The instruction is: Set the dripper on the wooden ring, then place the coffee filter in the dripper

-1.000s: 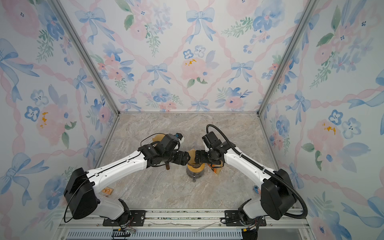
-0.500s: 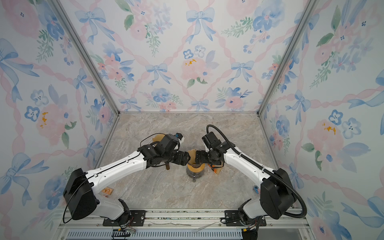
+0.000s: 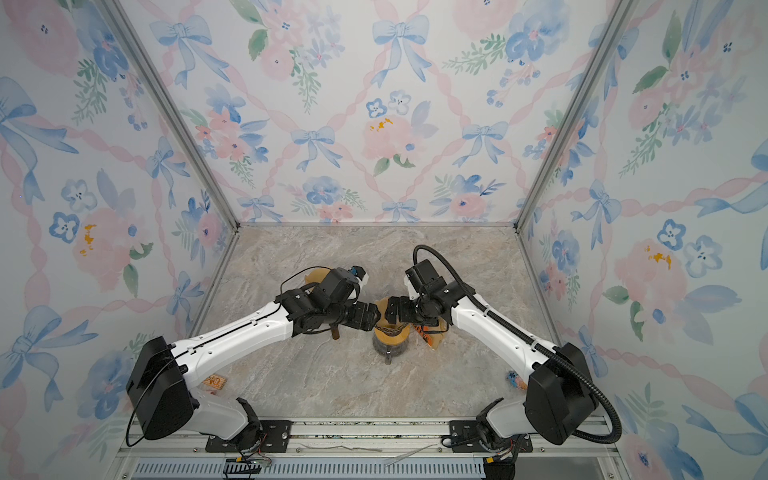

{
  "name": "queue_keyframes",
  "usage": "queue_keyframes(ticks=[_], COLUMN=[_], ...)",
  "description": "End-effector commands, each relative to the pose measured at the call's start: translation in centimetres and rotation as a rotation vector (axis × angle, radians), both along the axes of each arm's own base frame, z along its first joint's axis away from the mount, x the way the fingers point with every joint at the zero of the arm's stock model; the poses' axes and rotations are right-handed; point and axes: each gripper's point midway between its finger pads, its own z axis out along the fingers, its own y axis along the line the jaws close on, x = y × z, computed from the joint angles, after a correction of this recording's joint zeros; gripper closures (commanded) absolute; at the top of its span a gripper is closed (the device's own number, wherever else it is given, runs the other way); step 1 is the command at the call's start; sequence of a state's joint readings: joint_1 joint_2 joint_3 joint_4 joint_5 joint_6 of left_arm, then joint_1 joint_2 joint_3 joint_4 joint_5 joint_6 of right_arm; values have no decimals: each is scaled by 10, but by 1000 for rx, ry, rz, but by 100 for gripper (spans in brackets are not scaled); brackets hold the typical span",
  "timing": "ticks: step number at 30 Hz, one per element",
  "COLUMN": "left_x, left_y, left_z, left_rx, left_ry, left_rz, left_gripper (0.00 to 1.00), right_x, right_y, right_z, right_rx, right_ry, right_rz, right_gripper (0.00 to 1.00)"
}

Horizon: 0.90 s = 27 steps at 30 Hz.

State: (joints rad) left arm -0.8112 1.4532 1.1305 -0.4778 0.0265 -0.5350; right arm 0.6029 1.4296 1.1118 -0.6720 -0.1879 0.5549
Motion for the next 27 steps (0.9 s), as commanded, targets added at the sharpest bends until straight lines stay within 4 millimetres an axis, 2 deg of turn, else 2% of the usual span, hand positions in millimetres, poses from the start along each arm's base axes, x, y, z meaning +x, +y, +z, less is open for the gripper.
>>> queue_keyframes(ticks=[1, 16, 27], left_x=[-4, -3, -3], left_y=[4, 1, 2], left_z=[6, 15, 8], left_rx=[-9, -30, -15], left_ry=[-8, -16, -9], left_rz=[11, 8, 14], left_gripper=[13, 13, 13], right_x=[6, -2, -4], right_y=[-7, -23, -25], right_z=[-4, -22, -27], right_rx=[-43, -114, -112], right_ry=[9, 33, 42], right_rz=[-34, -52, -58], right_gripper=[2, 2, 2])
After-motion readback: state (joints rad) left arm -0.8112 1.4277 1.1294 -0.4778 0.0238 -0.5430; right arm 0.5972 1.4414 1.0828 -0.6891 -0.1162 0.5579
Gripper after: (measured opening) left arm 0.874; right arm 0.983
